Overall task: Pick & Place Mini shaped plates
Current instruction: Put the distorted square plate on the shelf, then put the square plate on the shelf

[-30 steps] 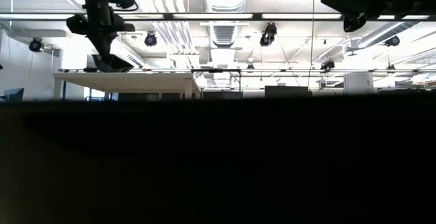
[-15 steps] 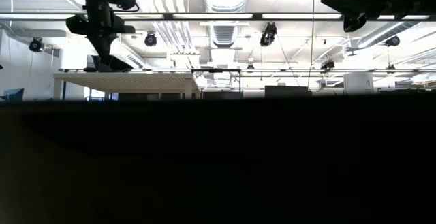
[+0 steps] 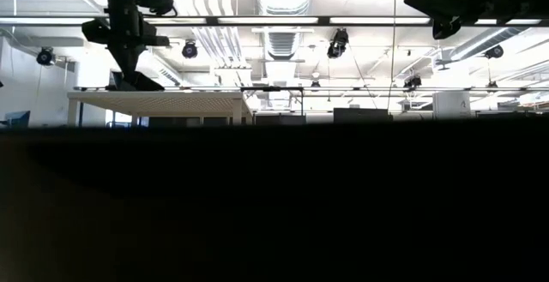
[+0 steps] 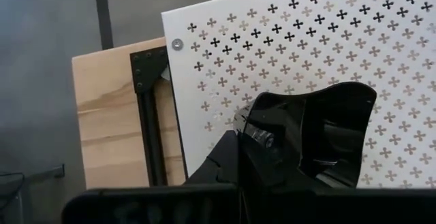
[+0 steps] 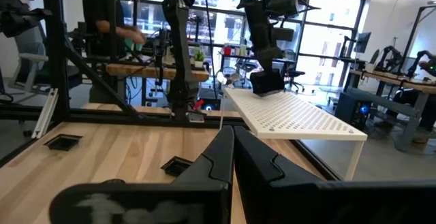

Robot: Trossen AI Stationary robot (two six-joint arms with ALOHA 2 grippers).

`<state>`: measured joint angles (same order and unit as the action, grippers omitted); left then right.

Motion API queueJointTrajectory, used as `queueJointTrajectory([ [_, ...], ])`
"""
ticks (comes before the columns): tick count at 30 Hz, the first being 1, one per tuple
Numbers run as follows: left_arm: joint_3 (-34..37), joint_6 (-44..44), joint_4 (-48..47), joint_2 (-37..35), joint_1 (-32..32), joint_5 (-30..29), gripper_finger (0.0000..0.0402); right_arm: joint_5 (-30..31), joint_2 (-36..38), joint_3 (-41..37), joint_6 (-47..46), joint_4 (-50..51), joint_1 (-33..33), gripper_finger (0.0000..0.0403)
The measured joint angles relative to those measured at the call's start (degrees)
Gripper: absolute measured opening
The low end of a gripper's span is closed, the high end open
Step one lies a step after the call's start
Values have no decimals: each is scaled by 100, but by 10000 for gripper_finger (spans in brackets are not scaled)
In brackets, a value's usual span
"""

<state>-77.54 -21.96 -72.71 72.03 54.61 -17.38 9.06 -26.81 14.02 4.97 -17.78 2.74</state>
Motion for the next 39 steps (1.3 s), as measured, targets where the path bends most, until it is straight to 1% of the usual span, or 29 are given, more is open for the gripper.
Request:
queueJointTrajectory([
  [6, 0, -31, 0, 0, 0, -17, 9, 0, -2, 0, -12, -2, 0, 8],
  [14, 0, -55, 5, -1, 0, -29, 46, 0, -1, 0, -28, -2, -1, 8],
  [18, 0, -55, 9, -2, 0, -29, 58, 0, -2, 0, -33, -2, 1, 8],
  [23, 0, 41, 93, -4, -2, -29, 58, 0, -1, 0, -31, -3, -2, 8],
  [28, -107, 634, 73, -155, -36, -7, 52, 9, -1, 3, -52, -162, -13, 8],
  [31, -115, 778, 110, -365, -214, -32, 41, 11, -4, 147, -52, -96, -13, 8],
  [33, -90, 877, 163, -530, -439, -144, 29, 11, -45, 304, -50, -30, -13, 8],
  [36, -90, 889, 162, -774, -956, -473, 7, 16, -200, 626, -43, 245, -13, 8],
  [39, -85, 881, 161, -973, -1633, -807, 3, 105, -478, 1032, -46, 754, -13, 8],
])
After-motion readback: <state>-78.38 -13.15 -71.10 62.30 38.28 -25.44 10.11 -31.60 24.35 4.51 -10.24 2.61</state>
